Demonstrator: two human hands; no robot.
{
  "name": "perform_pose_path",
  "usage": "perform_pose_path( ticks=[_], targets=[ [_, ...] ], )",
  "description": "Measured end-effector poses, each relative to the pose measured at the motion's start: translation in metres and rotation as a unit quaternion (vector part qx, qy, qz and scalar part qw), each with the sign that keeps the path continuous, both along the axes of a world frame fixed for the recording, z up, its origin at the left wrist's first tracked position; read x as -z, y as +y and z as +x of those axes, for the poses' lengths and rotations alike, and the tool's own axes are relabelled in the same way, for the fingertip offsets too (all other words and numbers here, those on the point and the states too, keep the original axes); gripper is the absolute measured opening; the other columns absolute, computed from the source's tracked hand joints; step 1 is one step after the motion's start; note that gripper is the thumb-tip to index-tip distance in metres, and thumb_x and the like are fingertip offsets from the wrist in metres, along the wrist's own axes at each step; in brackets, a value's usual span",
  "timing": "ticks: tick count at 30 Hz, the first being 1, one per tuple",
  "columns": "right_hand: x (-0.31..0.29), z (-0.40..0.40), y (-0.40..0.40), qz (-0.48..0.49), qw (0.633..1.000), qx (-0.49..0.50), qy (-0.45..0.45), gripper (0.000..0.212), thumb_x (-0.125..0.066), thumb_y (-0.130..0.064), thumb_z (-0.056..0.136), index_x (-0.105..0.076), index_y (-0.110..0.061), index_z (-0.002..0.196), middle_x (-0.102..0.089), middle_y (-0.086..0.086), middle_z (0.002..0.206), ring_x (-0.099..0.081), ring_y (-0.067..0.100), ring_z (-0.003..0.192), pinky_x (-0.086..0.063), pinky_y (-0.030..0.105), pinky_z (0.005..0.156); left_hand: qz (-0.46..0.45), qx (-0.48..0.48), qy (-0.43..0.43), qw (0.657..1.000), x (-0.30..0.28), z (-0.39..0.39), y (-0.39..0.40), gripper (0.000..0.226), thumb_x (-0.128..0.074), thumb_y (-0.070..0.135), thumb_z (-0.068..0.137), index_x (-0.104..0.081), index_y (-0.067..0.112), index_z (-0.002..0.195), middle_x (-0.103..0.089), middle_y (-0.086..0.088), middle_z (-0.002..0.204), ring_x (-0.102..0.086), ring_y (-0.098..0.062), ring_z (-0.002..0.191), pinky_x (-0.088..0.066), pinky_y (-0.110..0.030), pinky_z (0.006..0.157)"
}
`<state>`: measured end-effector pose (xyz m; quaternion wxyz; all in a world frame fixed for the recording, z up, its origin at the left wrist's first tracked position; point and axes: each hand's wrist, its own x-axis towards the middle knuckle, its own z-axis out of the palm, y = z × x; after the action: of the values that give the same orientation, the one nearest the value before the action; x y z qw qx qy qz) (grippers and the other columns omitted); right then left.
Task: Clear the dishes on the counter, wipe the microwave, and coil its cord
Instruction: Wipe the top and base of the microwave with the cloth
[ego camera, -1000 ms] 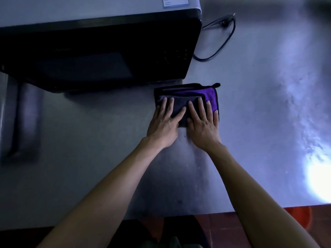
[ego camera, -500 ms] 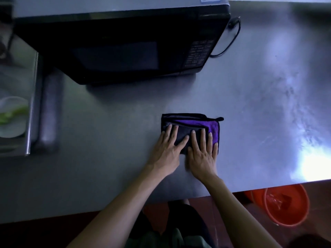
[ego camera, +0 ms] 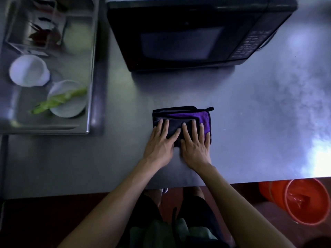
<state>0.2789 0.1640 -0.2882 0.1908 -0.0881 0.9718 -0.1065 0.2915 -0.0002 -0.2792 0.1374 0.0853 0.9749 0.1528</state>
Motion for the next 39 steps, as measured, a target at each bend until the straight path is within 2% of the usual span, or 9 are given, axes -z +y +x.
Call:
perform_pose_path(
  ticks=[8,13,16,23,32,39],
  targets=[
    [-0.007,-0.008,-0.046,0.016,0.998,-0.056,-0.011,0.064,-0.028,-0.042,0.105,0.007,-0.035,0.158,0.014,0.001,0.167,0.019,0.031,0.152,0.000,0.059,0.122,0.018,-0.054,-0.016,0.998,-0.001,0.006,-0.045,0.065,-0.050,0.029,0.099,-0.019,0.035,0.155,0.000,-0.014,0.165,0.010,-0.034,0.152,-0.010,-0.049,0.124],
    [-0.012,-0.056,-0.084,0.008,0.996,-0.089,-0.019,0.064,-0.028,-0.047,0.104,0.006,-0.037,0.157,0.013,0.000,0.167,0.017,0.033,0.152,0.001,0.061,0.121,-0.010,-0.073,0.004,0.997,-0.004,-0.028,-0.079,0.064,-0.048,0.034,0.098,-0.020,0.034,0.156,-0.007,-0.018,0.164,-0.003,-0.039,0.151,-0.015,-0.051,0.122],
    [-0.014,-0.092,-0.104,-0.012,0.994,-0.109,-0.016,0.061,-0.025,-0.047,0.104,0.003,-0.038,0.158,0.013,-0.001,0.167,0.017,0.031,0.152,0.003,0.060,0.122,-0.040,-0.078,0.021,0.996,-0.005,-0.054,-0.100,0.064,-0.044,0.037,0.100,-0.017,0.034,0.157,-0.008,-0.018,0.164,-0.005,-0.040,0.151,-0.017,-0.052,0.122],
    [-0.009,-0.172,-0.133,-0.038,0.990,-0.136,-0.010,0.062,-0.027,-0.043,0.104,0.002,-0.037,0.158,0.012,-0.001,0.167,0.016,0.029,0.153,0.006,0.058,0.122,-0.067,-0.093,0.035,0.993,0.000,-0.129,-0.132,0.061,-0.045,0.035,0.099,-0.023,0.032,0.156,-0.015,-0.019,0.163,-0.010,-0.042,0.149,-0.019,-0.052,0.121],
    [-0.004,-0.190,-0.109,-0.062,0.990,-0.126,0.010,0.060,-0.027,-0.043,0.103,-0.002,-0.038,0.158,0.003,-0.004,0.168,0.012,0.023,0.154,0.008,0.052,0.122,-0.081,-0.084,0.027,0.993,-0.009,-0.155,-0.109,0.062,-0.047,0.028,0.098,-0.026,0.028,0.156,-0.016,-0.019,0.162,-0.012,-0.044,0.148,-0.021,-0.053,0.120],
    [-0.006,-0.210,-0.008,-0.050,0.996,-0.071,0.016,0.061,-0.028,-0.045,0.103,-0.002,-0.042,0.157,0.004,-0.006,0.168,0.012,0.022,0.154,0.005,0.052,0.123,-0.051,-0.071,-0.007,0.996,-0.011,-0.191,-0.008,0.062,-0.042,0.031,0.100,-0.017,0.034,0.157,-0.008,-0.013,0.165,-0.004,-0.037,0.151,-0.018,-0.051,0.121]
  ],
)
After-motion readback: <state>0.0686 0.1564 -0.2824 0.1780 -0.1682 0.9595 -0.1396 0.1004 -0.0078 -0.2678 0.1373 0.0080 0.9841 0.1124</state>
